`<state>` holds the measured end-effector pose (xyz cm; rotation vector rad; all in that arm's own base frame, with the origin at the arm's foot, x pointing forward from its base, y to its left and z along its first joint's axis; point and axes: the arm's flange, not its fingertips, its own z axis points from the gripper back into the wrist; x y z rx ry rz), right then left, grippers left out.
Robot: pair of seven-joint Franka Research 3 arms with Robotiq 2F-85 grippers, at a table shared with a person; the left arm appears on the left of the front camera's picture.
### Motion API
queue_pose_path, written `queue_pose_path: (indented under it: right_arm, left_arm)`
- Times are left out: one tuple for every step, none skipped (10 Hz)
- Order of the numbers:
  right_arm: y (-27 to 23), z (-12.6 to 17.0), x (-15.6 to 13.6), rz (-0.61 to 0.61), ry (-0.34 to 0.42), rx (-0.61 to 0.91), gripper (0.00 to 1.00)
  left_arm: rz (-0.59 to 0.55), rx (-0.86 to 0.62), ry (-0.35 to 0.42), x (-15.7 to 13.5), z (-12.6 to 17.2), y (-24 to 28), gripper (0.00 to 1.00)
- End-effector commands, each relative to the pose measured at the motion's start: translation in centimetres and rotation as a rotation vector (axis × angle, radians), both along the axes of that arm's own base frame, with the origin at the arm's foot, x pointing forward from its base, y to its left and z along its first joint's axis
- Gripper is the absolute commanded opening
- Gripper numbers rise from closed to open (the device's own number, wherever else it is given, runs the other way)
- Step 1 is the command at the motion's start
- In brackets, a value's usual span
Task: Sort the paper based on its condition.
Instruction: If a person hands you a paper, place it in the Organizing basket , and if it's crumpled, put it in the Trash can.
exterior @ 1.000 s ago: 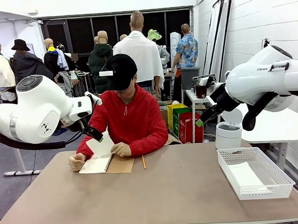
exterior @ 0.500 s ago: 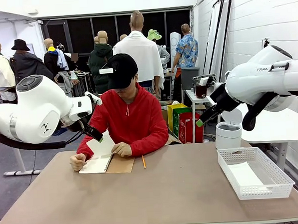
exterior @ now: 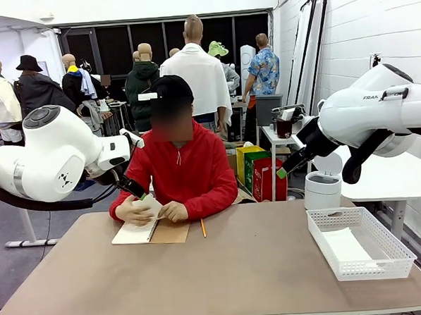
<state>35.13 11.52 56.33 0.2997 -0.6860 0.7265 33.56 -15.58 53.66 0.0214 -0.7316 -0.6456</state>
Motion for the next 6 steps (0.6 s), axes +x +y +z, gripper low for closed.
queue_pose_path:
  right_arm:
    - [-0.15,0.07,0.04,-0.001,0.002,-0.001,1.00]
    - [-0.15,0.07,0.04,-0.001,0.002,-0.001,1.00]
    - [-0.15,0.07,0.04,-0.001,0.002,-0.001,1.00]
    - [-0.15,0.07,0.04,-0.001,0.002,-0.001,1.00]
    - [-0.15,0.07,0.04,-0.001,0.002,-0.001,1.00]
    - [-0.15,0.07,0.04,-0.001,0.002,-0.001,1.00]
  left_arm:
    - [-0.002,0.004,0.001,-0.01,-0.02,0.06,1.00]
    - [-0.002,0.004,0.001,-0.01,-0.02,0.06,1.00]
    - [-0.002,0.004,0.001,-0.01,-0.02,0.06,1.00]
    - [-0.002,0.004,0.001,-0.01,-0.02,0.06,1.00]
    - [-0.002,0.004,0.001,-0.01,-0.02,0.06,1.00]
    - [-0.002,0.004,0.001,-0.01,-0.02,0.06,1.00]
